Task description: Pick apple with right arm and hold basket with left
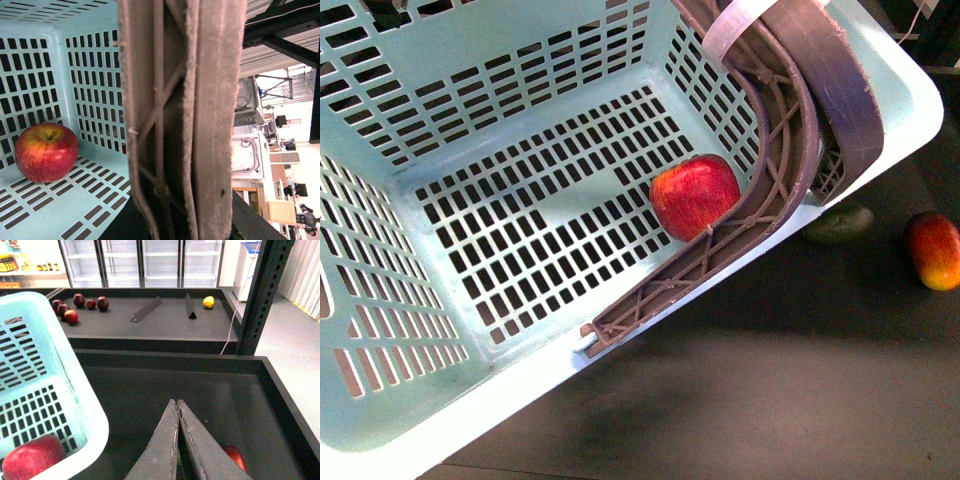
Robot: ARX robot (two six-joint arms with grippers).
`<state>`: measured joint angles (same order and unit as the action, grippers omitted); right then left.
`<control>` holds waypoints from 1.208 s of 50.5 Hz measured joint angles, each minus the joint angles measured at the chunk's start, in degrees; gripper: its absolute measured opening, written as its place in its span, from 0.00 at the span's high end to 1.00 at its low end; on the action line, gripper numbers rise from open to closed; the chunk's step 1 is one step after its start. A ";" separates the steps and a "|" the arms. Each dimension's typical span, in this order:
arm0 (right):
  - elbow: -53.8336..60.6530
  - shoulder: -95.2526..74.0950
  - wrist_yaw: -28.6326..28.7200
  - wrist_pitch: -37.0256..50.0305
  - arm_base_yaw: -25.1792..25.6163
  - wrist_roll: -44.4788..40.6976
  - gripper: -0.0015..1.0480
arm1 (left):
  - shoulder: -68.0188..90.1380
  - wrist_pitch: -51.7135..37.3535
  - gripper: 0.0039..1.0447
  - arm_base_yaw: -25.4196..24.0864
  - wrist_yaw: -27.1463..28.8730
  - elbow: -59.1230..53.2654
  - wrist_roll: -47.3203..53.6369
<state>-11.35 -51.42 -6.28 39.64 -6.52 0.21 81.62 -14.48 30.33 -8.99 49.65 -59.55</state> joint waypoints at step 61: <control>10.36 33.35 6.27 -21.55 6.34 -0.04 0.98 | 0.00 0.00 0.84 0.00 0.00 0.00 0.13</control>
<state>-0.99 -18.06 -0.01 18.09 -0.19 0.16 81.62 -14.48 30.33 -8.99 49.65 -59.42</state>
